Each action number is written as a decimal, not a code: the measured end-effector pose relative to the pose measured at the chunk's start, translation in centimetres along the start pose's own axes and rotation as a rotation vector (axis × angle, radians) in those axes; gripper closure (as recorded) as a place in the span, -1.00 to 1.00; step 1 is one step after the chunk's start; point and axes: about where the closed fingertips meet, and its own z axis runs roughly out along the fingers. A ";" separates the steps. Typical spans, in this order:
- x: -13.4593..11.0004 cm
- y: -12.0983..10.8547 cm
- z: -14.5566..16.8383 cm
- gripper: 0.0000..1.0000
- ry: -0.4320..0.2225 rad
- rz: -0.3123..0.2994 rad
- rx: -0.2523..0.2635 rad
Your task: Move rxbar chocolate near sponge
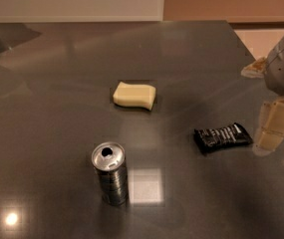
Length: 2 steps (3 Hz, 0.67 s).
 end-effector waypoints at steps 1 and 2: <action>0.8 0.5 2.4 -1.00 -0.025 -0.032 -0.060; 1.0 1.0 4.5 -1.00 -0.050 -0.063 -0.120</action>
Offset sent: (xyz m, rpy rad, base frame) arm -0.0056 0.0023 -0.0723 0.0846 0.1630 0.1536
